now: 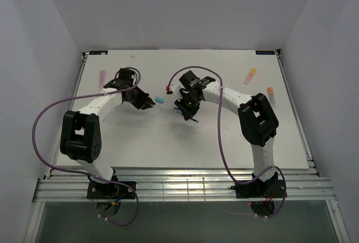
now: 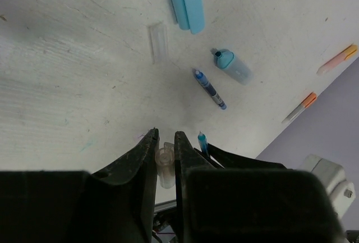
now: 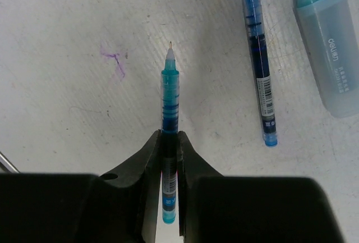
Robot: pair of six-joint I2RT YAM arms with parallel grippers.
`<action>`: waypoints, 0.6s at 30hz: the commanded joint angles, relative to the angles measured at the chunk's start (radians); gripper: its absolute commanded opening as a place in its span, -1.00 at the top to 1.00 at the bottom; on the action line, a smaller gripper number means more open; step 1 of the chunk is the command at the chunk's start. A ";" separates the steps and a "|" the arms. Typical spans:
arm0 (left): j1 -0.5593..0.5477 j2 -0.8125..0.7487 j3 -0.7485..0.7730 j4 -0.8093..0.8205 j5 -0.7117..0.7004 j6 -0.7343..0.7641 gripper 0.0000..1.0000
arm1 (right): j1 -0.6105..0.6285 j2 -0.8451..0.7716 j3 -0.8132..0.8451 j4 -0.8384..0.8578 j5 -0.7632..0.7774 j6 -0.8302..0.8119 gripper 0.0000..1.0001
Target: Open the pen caps
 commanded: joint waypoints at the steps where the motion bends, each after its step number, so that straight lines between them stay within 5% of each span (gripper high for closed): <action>1: -0.030 -0.015 -0.011 -0.006 -0.028 -0.037 1.00 | -0.003 0.008 0.035 0.006 0.019 -0.101 0.85; 18: -0.094 0.063 -0.063 0.003 -0.152 -0.102 1.00 | -0.003 0.034 -0.008 0.107 -0.020 -0.203 0.76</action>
